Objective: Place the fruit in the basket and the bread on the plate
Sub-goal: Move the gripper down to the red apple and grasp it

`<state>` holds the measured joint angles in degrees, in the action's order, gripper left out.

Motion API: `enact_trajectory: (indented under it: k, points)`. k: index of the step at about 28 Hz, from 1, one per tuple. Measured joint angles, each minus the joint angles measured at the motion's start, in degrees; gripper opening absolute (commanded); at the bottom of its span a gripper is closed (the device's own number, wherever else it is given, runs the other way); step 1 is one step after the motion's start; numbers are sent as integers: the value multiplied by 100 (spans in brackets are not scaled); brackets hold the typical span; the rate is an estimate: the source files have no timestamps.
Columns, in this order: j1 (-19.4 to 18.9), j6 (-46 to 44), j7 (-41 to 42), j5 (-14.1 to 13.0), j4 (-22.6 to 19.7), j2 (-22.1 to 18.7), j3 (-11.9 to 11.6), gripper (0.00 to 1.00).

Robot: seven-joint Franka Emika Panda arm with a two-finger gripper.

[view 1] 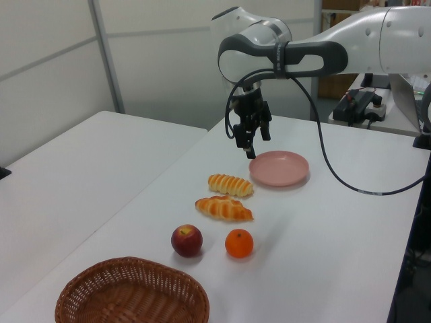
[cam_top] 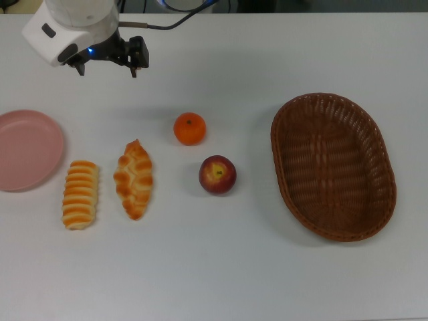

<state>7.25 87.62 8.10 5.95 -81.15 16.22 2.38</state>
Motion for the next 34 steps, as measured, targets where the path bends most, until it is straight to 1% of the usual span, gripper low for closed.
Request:
enact_trajectory:
  k: [4,9,13,17,21,23,26,29,34]
  points:
    - [1,30,4,3,3,0,-20,100]
    - [-7,401,40,2,-17,53,-32,100]
    - [-34,842,40,2,-45,294,-28,100]
    - [-64,1521,40,-5,-57,614,-27,100]
    - [-141,1779,40,-49,-57,842,10,100]
    - [-244,1861,40,-121,-57,918,38,100]
    - [-581,2162,40,-193,-61,1025,71,100]
    - [-1012,2446,-18,-199,-68,1130,78,100]
    - [-1486,2681,-143,-197,-74,1279,75,100]
